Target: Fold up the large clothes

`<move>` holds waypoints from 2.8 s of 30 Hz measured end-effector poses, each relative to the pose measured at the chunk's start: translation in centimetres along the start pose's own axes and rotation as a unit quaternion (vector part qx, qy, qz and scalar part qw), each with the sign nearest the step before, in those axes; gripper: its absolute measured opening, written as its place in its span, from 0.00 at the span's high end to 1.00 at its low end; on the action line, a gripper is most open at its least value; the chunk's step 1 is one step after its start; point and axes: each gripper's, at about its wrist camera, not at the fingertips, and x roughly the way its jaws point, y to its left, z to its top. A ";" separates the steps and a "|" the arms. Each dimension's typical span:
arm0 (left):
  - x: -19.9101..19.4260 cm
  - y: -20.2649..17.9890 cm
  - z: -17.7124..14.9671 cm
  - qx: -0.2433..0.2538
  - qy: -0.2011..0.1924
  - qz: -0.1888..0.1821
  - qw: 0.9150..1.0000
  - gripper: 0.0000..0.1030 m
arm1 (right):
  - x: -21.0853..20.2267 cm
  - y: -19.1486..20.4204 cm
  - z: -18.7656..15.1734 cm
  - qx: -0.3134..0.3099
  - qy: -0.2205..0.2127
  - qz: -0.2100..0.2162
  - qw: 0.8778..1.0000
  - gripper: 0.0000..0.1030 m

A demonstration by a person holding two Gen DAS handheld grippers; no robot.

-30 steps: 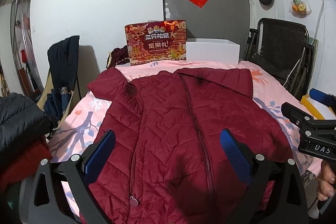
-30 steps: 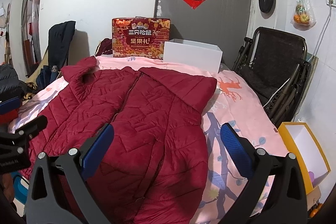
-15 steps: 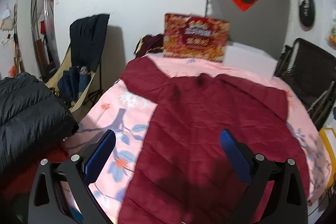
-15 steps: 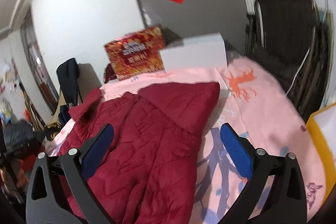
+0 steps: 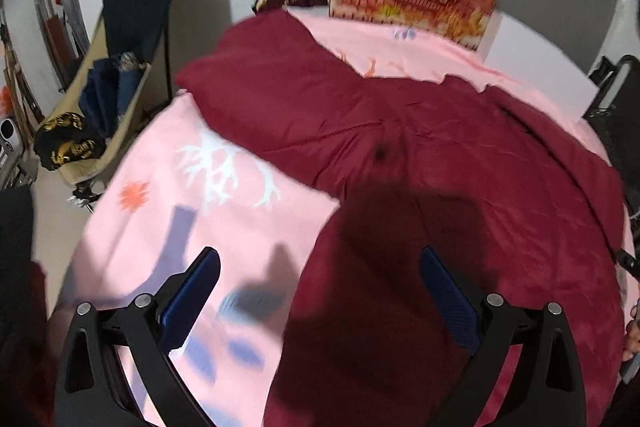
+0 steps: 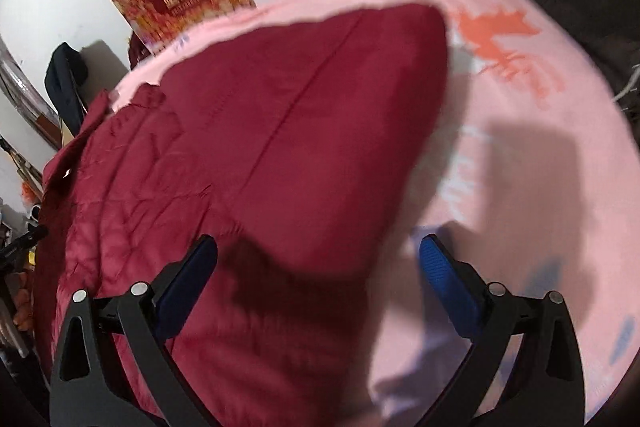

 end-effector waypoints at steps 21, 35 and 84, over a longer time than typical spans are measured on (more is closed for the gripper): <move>14.6 -6.8 12.1 -0.002 -0.017 0.094 0.995 0.09 | 7.6 -3.9 14.4 0.034 -0.062 -0.007 0.997 0.56; 5.5 -1.4 11.9 0.008 -0.067 0.097 0.993 0.08 | -4.3 6.8 7.4 -0.168 -0.186 -0.038 0.967 0.22; -2.6 9.4 -2.7 -0.167 -0.059 0.112 0.978 0.19 | 5.6 10.6 4.3 -0.213 -0.076 0.032 0.974 0.13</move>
